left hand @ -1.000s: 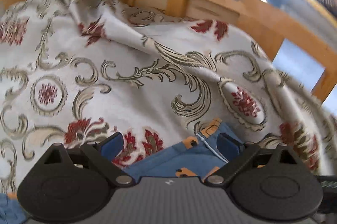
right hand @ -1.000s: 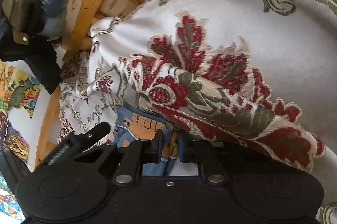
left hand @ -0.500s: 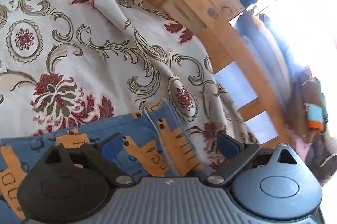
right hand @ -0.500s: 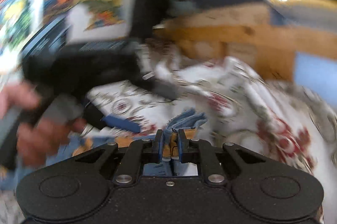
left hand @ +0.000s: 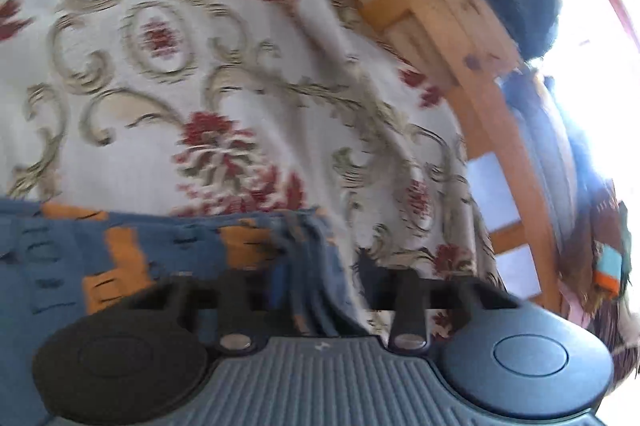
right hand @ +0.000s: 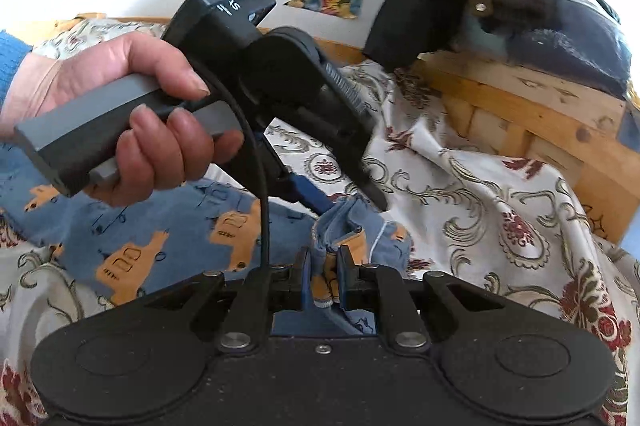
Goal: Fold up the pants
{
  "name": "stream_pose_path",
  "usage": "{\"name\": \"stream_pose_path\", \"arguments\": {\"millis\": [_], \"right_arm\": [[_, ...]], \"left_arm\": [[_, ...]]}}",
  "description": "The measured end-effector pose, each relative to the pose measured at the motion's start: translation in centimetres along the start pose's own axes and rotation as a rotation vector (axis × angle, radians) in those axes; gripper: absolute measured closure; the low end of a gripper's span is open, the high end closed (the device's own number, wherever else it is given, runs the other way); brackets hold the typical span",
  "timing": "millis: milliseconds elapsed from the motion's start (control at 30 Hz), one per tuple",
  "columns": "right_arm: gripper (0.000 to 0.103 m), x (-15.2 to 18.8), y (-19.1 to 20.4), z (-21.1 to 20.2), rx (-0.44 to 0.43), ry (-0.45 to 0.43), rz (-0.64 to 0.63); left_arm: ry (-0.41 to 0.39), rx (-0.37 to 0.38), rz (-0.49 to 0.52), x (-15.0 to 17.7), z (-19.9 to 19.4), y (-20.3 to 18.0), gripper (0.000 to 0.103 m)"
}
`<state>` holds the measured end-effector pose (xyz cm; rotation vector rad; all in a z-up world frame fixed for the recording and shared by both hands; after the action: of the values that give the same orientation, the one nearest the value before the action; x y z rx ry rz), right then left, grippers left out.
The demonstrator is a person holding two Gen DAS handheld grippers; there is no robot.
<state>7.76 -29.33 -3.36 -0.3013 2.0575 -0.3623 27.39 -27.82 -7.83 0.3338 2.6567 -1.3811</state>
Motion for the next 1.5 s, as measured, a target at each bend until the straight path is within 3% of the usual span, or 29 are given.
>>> {"name": "stream_pose_path", "arguments": {"millis": [133, 467, 667, 833, 900, 967, 1167, 1267, 1333, 1467, 1500], "right_arm": [[0.089, -0.5, 1.1, -0.2, -0.023, -0.012, -0.039], [0.089, -2.2, 5.5, -1.8, -0.131, -0.078, -0.130], [0.089, -3.9, 9.9, -1.4, -0.263, -0.100, -0.165], [0.089, -4.2, 13.5, 0.0, -0.362, -0.059, -0.192], [0.086, -3.8, 14.5, 0.7, -0.387, -0.032, -0.190], [0.083, -3.3, 15.2, 1.0, -0.397, -0.010, -0.198], [0.069, -2.9, 16.0, 0.8, -0.374, -0.009, -0.209], [0.065, -2.7, 15.8, 0.9, -0.362, 0.001, -0.189], [0.067, -2.6, 15.6, 1.0, -0.362, 0.003, -0.184], [0.084, -2.6, 15.8, 1.0, -0.382, -0.002, -0.191], [0.086, -2.6, 15.9, 0.9, -0.385, -0.005, -0.196]], "left_arm": [[-0.028, 0.013, -0.035, -0.1, -1.5, 1.6, 0.088], [-0.126, 0.032, -0.021, 1.2, -8.0, 3.4, 0.091], [-0.214, -0.037, -0.038, 2.5, -13.0, 7.2, 0.091], [-0.241, -0.113, -0.085, 3.2, -15.0, 11.5, 0.091], [-0.234, -0.138, -0.101, 3.6, -15.2, 13.0, 0.089], [-0.226, -0.151, -0.122, 4.0, -15.3, 14.3, 0.076], [-0.217, -0.094, -0.146, 4.5, -15.7, 15.3, 0.052], [-0.209, -0.104, -0.136, 4.3, -15.3, 14.9, 0.048], [-0.208, -0.125, -0.136, 4.2, -14.8, 14.7, 0.050], [-0.216, -0.188, -0.161, 4.0, -14.5, 15.1, 0.078], [-0.218, -0.191, -0.172, 3.9, -14.4, 15.1, 0.080]]}}
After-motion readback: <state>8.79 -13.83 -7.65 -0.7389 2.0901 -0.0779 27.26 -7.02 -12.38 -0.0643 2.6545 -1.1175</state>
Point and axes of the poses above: each gripper's, at about its wrist camera, not at the fingertips, and z roughly the way its jaws point, y to its left, x to its underside, the point moved 7 cm from there along z, roughly the way its jaws point, and after that the axes turned 10 degrees about -z, right-handed, at the moved point
